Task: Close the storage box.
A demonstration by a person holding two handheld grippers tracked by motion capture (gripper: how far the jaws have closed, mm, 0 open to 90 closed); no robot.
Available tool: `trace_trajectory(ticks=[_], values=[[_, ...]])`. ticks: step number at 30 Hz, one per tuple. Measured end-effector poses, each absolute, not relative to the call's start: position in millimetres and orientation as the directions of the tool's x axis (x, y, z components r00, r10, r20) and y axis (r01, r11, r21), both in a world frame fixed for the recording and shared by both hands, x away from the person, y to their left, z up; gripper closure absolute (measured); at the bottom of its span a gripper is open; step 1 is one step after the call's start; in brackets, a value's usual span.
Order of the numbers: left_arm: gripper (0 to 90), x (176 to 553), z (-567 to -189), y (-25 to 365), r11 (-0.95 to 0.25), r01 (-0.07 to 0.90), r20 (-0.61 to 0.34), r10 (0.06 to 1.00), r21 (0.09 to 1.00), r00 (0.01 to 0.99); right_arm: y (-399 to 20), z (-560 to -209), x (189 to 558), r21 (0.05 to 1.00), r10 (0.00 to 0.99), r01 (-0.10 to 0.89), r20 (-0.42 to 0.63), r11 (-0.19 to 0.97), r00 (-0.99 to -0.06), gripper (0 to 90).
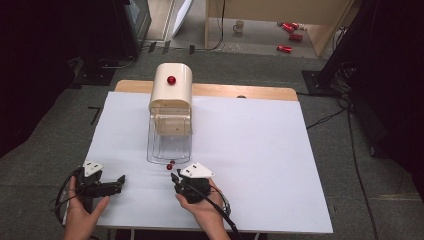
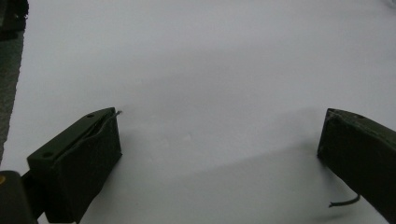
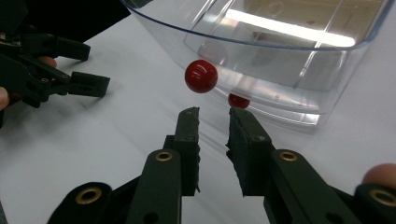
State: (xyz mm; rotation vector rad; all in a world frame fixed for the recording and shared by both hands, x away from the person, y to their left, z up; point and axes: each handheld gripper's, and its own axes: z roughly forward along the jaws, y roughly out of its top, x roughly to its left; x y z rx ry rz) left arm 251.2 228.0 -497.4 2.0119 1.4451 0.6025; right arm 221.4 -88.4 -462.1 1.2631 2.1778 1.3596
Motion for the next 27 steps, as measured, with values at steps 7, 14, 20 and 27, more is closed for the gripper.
trace_trajectory(ticks=[7,14,20,27], values=[[0.0,251,-497,228,-0.242,0.687,0.025,0.951,0.686,0.31,-83,-463,223,0.832,0.788,0.528,0.207,0.169,-0.58,74.4],[0.0,251,-497,228,-0.242,0.687,0.025,0.95,0.685,0.31,-81,-461,225,0.834,0.791,0.529,0.213,0.16,-0.574,71.8],[0.0,251,-497,228,-0.242,0.687,0.025,0.95,0.685,0.31,-76,-460,226,0.833,0.792,0.529,0.211,0.16,-0.573,71.5],[0.0,251,-497,228,-0.242,0.687,0.025,0.951,0.685,0.31,-72,-459,227,0.839,0.798,0.521,0.202,0.158,-0.567,72.3]])
